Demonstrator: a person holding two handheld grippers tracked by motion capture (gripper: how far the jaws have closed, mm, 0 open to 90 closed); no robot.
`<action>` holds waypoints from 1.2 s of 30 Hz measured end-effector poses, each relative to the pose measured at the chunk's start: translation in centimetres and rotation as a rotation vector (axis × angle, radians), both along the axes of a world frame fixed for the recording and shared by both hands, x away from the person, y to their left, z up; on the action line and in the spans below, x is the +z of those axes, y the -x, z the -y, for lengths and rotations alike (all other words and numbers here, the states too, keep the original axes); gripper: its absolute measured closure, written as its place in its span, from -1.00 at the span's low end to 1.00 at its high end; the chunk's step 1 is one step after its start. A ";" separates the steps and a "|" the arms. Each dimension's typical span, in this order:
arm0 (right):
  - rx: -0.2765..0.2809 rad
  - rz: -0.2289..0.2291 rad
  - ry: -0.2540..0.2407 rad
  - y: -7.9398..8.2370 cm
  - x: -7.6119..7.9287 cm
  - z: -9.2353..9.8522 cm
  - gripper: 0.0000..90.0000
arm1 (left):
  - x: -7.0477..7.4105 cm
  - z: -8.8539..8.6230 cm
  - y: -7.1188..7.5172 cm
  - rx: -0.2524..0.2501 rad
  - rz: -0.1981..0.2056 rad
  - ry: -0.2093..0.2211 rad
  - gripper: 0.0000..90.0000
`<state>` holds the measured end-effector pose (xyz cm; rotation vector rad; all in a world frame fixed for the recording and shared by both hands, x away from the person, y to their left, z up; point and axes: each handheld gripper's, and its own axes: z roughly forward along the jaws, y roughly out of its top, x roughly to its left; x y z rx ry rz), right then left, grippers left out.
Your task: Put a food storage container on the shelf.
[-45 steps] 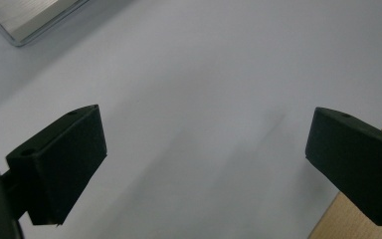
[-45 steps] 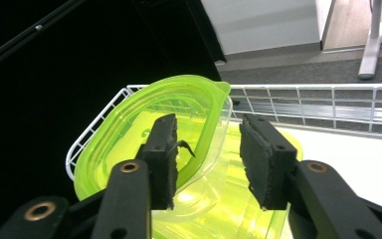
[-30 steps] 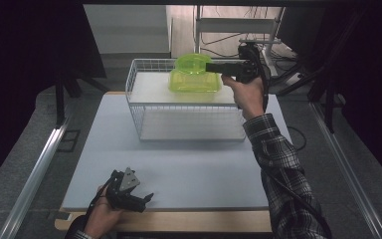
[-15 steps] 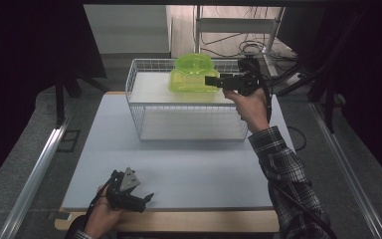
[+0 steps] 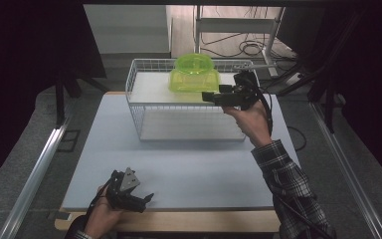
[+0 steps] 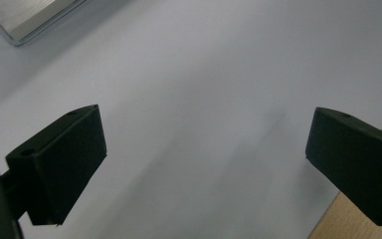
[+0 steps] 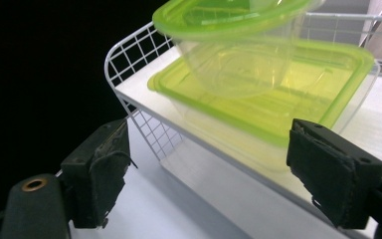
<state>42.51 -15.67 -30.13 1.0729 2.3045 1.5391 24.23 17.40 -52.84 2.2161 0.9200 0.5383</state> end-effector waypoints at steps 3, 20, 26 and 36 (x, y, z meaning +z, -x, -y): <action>0.007 0.005 0.008 0.3 -0.5 0.2 -0.66 | 0.0 0.0 0.0 0.001 0.000 0.000 -0.95; 0.032 0.038 0.044 2.3 -3.2 0.9 -0.79 | 0.0 0.0 0.0 -0.003 -0.001 -0.005 -0.95; 0.037 0.047 0.074 3.1 -4.5 1.3 -0.84 | 0.0 0.1 0.0 -0.003 -0.001 -0.006 -0.95; 0.033 0.041 0.140 4.2 -7.7 2.4 -0.91 | 0.0 0.0 0.0 0.001 0.000 0.002 -0.96</action>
